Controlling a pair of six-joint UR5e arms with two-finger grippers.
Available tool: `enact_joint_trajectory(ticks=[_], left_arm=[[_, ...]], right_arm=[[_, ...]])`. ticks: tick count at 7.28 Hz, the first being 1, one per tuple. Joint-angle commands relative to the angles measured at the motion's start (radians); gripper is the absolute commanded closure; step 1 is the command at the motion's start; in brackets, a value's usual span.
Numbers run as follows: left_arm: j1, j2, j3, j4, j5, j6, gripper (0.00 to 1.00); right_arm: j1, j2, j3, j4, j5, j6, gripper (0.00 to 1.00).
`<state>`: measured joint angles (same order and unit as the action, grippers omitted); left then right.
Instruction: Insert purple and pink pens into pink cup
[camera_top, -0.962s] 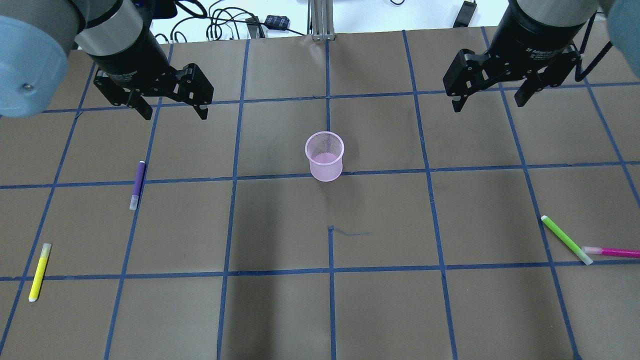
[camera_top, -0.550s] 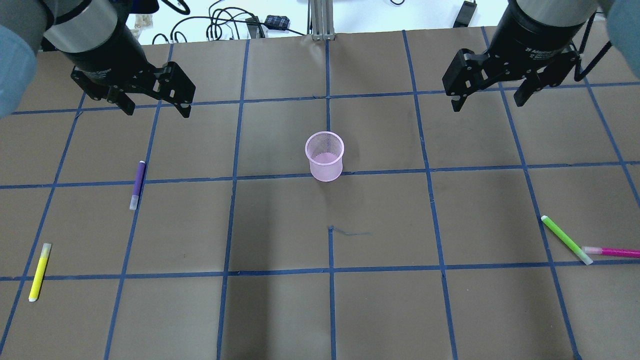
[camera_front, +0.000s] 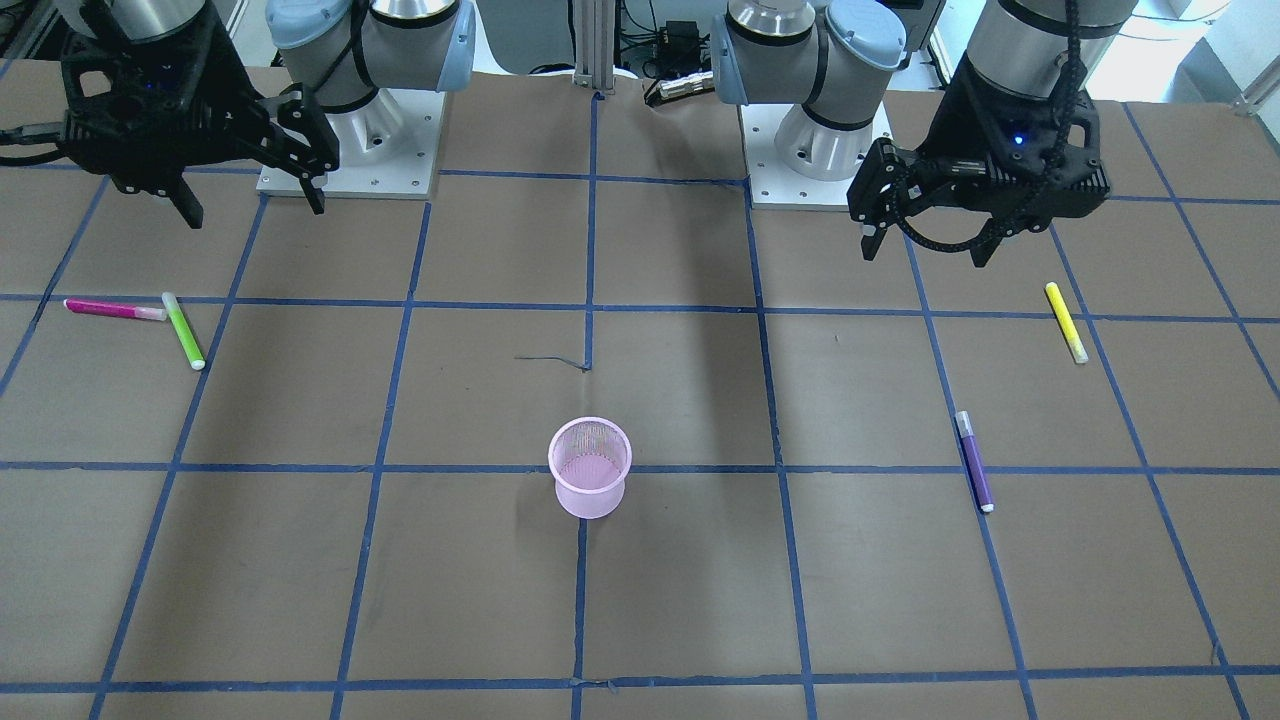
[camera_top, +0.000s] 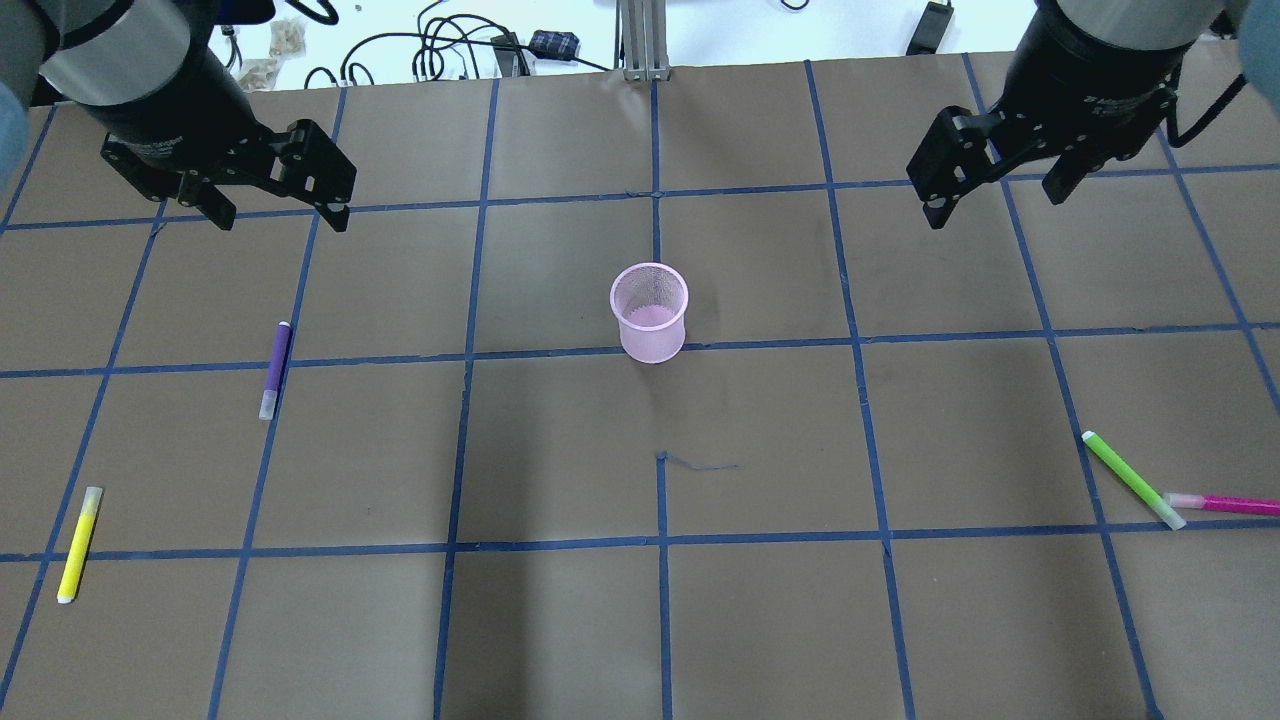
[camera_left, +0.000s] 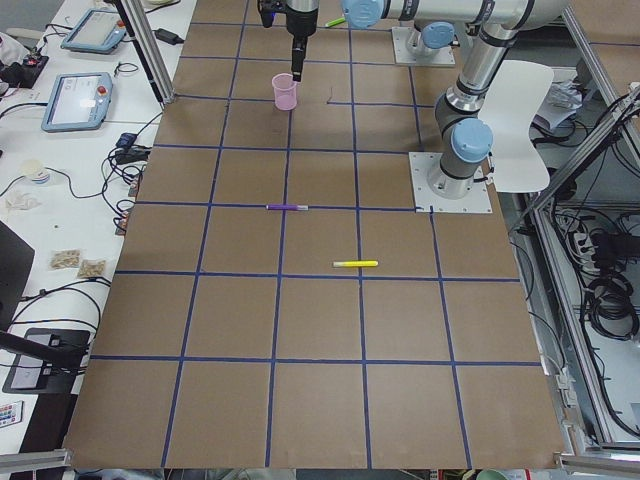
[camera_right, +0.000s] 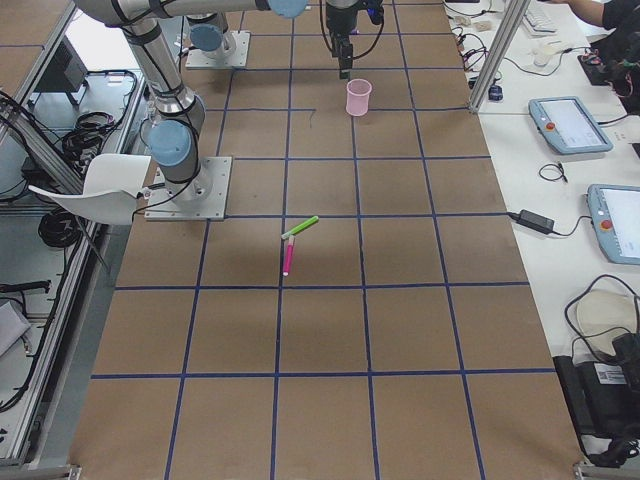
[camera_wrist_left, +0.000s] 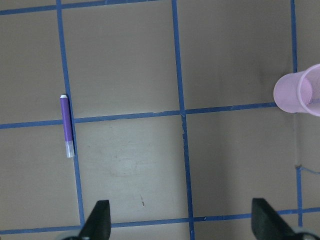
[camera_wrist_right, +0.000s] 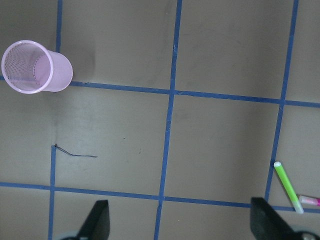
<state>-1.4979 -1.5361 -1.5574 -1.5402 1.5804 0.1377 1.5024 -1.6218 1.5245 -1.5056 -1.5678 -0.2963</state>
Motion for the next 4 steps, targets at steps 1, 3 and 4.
enact_joint_trajectory(ticks=[1,3,4], left_arm=[[0.015,-0.004,0.000,0.003,0.003,0.003,0.00],[0.015,-0.006,0.006,0.005,-0.002,0.002,0.00],[0.013,-0.010,0.017,0.009,0.003,-0.001,0.00]], right_arm=[[-0.174,0.000,0.000,-0.004,-0.001,-0.432,0.06],[-0.430,0.000,0.069,-0.019,0.021,-0.812,0.09],[-0.564,0.000,0.142,-0.116,0.032,-1.039,0.09]])
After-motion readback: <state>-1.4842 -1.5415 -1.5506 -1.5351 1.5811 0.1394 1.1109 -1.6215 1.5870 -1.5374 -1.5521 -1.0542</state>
